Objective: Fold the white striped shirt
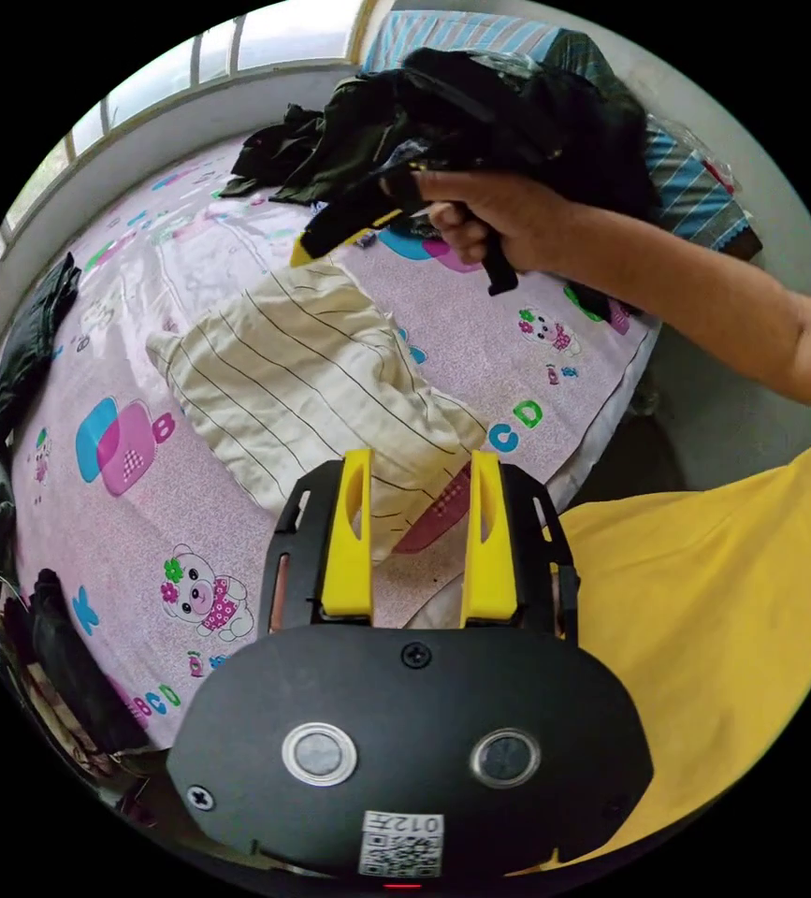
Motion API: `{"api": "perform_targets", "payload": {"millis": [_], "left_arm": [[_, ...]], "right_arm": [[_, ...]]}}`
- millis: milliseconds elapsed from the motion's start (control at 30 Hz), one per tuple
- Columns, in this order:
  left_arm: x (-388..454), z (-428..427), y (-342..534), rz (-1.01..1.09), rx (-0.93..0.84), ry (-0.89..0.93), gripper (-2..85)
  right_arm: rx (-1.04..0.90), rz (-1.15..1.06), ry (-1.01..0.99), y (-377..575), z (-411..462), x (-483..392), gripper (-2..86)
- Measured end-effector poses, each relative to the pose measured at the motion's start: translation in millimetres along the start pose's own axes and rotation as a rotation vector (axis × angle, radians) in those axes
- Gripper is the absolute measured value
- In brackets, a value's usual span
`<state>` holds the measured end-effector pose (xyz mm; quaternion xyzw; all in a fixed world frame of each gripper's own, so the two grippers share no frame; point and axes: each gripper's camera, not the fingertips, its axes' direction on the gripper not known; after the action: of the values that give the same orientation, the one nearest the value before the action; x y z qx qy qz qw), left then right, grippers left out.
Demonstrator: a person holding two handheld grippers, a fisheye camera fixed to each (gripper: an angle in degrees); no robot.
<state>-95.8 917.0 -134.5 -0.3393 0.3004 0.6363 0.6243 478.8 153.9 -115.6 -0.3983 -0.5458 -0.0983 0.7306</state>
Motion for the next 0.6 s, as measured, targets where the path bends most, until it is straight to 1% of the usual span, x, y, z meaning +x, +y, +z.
{"api": "perform_targets", "payload": {"millis": [33, 100, 133, 200, 233, 300, 367, 433, 533, 600], "left_arm": [[7, 5, -3, 0.003, -0.007, -0.022, 10.1], [29, 24, -13, -0.001, -0.025, -0.121, 7.5], [34, 27, -16, 0.000, -0.020, -0.135, 6.7], [53, 30, -25, -0.015, -0.009, -0.187, 4.3], [58, 28, -27, -0.004, 0.001, -0.195, 3.9], [81, 23, -36, 0.077, 0.041, -0.229, 2.8], [97, 27, -45, 0.147, 0.029, -0.236, 2.3], [115, 39, -54, 0.211, -0.001, -0.276, 2.1], [147, 77, -71, 0.339, -0.095, -0.358, 2.1], [172, 108, -83, 0.442, -0.159, -0.445, 2.2]], "right_arm": [[-0.041, -0.040, 0.026, -7, 6, -2, 11.6], [-0.117, -0.072, 0.060, -15, 16, -1, 10.2], [-0.155, -0.088, 0.081, -18, 20, 1, 7.4], [-0.155, -0.109, 0.100, -21, 16, 5, 5.0], [-0.144, -0.098, 0.068, -24, 8, 11, 4.3], [-0.113, -0.052, -0.001, -27, -9, 25, 3.6], [-0.096, 0.007, -0.046, -26, -25, 52, 3.0], [-0.109, 0.079, -0.081, -23, -25, 79, 2.5], [-0.134, 0.253, -0.204, -16, -4, 127, 2.1], [-0.155, 0.337, -0.236, -10, 12, 147, 2.1]]}}
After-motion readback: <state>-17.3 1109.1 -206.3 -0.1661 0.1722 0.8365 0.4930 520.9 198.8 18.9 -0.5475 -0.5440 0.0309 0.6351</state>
